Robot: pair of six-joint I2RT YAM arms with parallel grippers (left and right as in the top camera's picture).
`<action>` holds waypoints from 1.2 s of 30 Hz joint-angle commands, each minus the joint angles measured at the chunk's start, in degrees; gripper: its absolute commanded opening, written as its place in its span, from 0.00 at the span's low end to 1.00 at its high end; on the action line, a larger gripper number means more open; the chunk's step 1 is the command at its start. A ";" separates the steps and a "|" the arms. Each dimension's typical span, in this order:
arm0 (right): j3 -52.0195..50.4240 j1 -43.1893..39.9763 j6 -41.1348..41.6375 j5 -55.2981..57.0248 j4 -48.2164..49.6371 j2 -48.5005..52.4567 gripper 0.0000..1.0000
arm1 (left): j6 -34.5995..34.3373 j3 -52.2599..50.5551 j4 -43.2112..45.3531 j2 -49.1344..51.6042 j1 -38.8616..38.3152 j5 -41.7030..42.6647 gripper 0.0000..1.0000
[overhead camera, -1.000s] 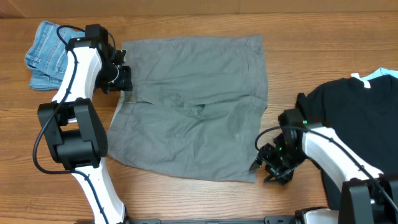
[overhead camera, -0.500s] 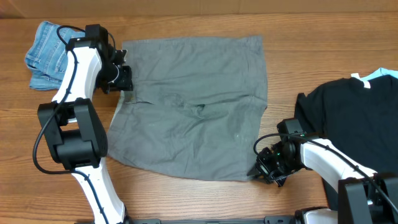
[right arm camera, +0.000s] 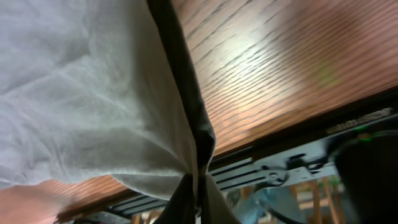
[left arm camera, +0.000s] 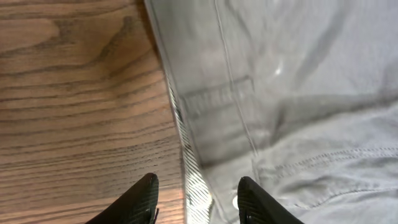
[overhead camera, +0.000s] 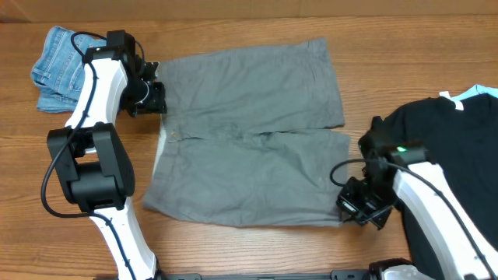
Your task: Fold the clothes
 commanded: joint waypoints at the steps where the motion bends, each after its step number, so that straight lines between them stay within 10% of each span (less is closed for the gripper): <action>1: -0.26 0.17 -0.57 4.74 -1.22 -2.29 0.19 | -0.52 0.24 0.00 0.46 -0.33 0.72 0.49; 2: -0.28 0.17 -0.59 4.76 -1.55 -2.36 0.43 | -0.50 0.24 -0.28 0.46 -0.33 0.72 0.51; 4: -0.28 0.17 -0.59 4.81 -1.70 -2.36 0.57 | -0.52 0.35 -1.25 0.44 -0.33 0.72 0.53; 14: -0.13 0.15 -9.46 -3.85 15.82 -2.36 0.54 | 3.26 6.03 -5.20 0.44 -0.59 8.74 0.53; 27: -0.13 0.17 -12.61 -13.79 29.46 -2.36 0.51 | 10.82 2.91 13.18 3.37 -7.21 0.42 0.04; 36: -0.13 0.15 -10.60 -13.77 31.34 -2.36 0.51 | 8.94 2.91 15.76 10.60 -4.83 -4.50 0.04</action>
